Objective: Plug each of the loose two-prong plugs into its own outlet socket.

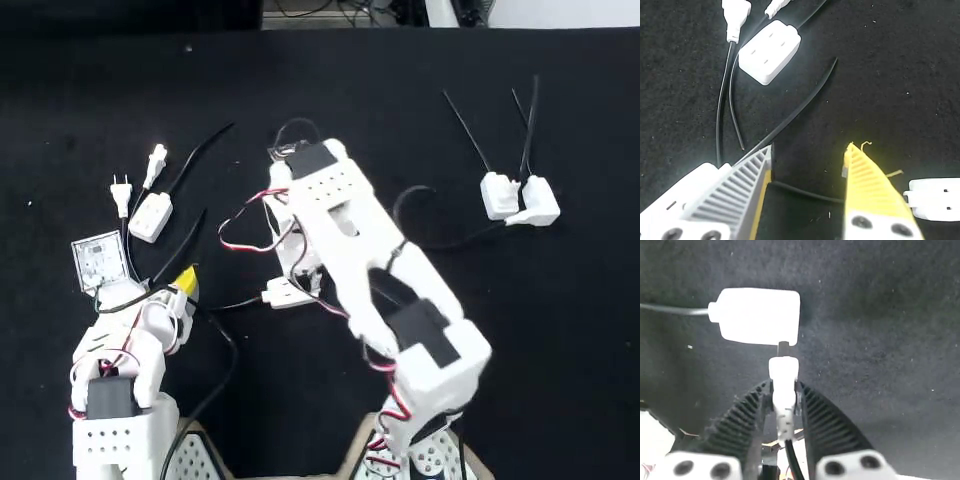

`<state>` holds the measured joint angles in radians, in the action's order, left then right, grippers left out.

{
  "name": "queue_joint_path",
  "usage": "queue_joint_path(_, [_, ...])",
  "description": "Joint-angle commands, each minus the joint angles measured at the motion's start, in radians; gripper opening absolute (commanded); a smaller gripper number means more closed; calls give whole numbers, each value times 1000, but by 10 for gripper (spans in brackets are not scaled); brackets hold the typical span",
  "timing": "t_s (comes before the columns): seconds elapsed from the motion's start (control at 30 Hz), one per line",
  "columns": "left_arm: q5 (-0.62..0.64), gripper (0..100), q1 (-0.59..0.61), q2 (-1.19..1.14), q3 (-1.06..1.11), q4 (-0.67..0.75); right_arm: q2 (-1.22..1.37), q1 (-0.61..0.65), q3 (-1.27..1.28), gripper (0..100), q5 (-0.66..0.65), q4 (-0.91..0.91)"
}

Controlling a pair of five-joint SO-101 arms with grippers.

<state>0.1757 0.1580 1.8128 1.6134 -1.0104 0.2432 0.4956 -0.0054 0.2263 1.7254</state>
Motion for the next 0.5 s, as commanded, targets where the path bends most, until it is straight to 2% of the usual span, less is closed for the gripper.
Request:
queue_joint_path(0.0, [0,234,8,8,-13,-3,35,12,-79,11,-11,34])
queue_joint_path(0.47, [0,234,8,8,-13,-3,59,35,-104,11,-17,26])
